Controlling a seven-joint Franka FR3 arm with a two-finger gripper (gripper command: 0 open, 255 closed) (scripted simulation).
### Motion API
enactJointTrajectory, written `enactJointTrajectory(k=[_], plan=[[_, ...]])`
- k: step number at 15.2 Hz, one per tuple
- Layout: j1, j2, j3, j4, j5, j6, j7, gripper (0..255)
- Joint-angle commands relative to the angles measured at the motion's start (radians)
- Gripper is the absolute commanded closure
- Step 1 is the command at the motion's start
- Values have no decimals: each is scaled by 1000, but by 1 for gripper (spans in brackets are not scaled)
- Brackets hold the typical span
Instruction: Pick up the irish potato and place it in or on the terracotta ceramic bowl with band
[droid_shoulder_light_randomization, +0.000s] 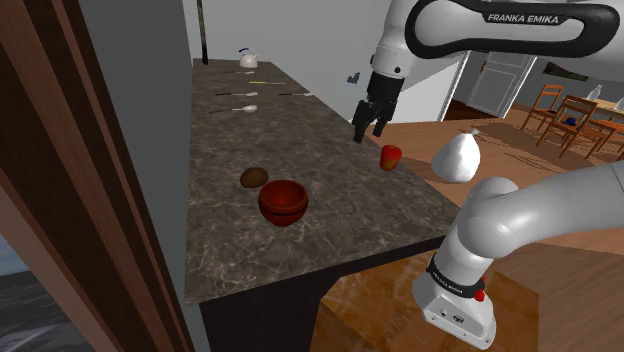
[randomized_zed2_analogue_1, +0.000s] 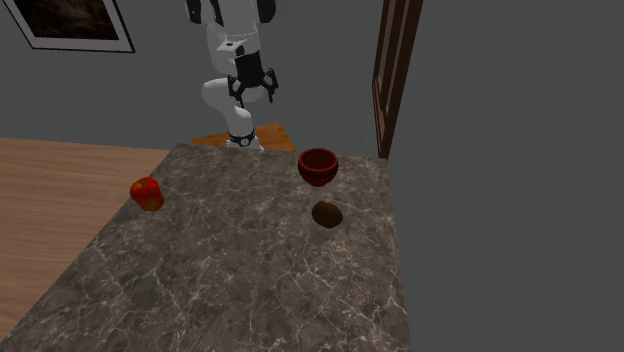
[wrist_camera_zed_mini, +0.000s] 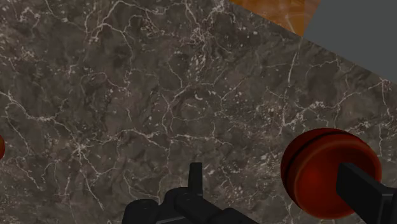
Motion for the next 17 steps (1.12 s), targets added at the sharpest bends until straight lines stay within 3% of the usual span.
enactJointTrajectory(k=[1,9,17], plan=[[0,0,0,0,0,0,0,0],[35,427,41,267,-121,37,-154,0],[74,820,108,583,-279,-9,-260,0]])
